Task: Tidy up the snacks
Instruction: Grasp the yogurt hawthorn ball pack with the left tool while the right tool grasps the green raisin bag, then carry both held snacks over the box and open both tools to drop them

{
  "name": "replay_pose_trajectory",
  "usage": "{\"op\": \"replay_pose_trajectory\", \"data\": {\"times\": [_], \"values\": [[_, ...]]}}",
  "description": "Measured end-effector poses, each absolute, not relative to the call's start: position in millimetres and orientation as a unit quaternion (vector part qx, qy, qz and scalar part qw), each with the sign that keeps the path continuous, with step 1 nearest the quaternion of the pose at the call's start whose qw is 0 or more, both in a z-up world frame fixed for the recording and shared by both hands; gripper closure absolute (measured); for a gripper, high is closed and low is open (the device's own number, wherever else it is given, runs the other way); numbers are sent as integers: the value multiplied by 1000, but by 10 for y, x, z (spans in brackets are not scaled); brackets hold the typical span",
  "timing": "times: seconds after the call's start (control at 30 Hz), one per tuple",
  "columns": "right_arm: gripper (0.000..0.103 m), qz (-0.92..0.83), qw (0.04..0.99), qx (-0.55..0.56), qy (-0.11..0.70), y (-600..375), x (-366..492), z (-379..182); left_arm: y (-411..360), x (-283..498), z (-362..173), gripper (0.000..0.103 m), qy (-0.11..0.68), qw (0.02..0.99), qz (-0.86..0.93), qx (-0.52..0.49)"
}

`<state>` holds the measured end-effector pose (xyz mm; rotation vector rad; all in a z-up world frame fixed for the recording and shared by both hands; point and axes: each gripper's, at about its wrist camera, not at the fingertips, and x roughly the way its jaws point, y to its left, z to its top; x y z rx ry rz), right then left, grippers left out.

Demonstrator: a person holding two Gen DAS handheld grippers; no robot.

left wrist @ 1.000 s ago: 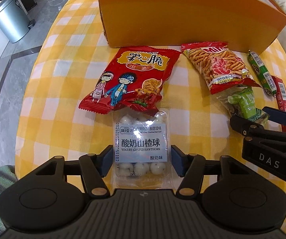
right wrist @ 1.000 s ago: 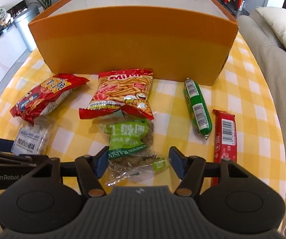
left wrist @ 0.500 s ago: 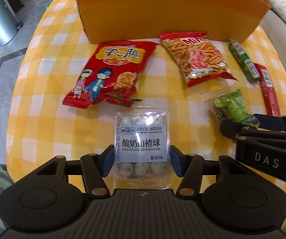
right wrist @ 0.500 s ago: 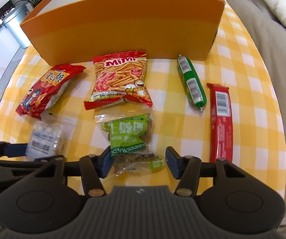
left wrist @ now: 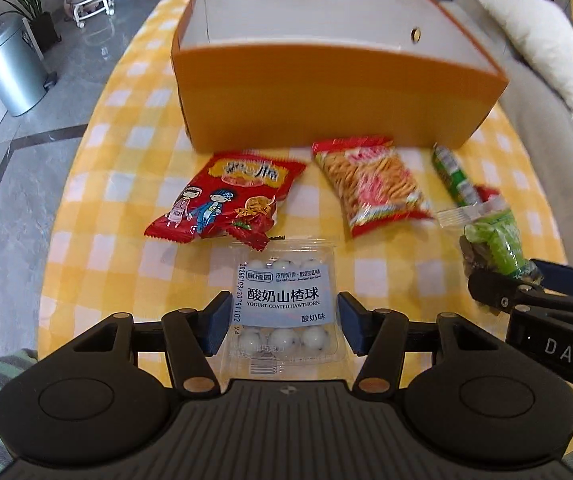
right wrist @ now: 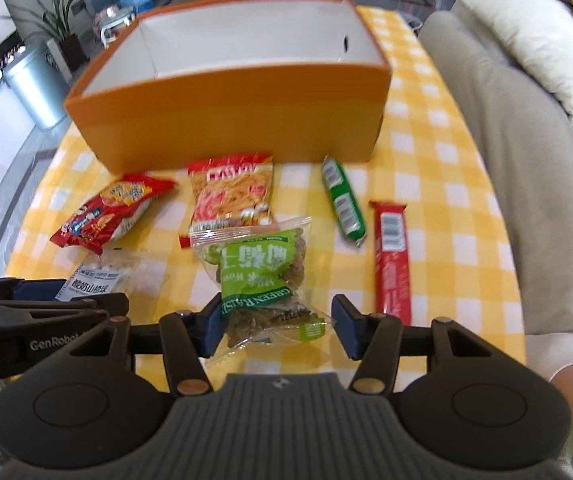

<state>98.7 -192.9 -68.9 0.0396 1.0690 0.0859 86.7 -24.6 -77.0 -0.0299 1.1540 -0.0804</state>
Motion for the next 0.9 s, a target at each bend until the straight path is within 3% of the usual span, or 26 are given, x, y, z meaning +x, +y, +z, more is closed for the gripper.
{"op": "replay_pose_trajectory", "data": {"times": [0.3, 0.9], "values": [[49, 27, 886, 55, 460, -2130, 957, -350, -239, 916, -310, 38, 496, 865, -55, -51], [49, 26, 917, 107, 383, -2330, 1296, 149, -519, 1471, 303, 38, 407, 909, -86, 12]]}}
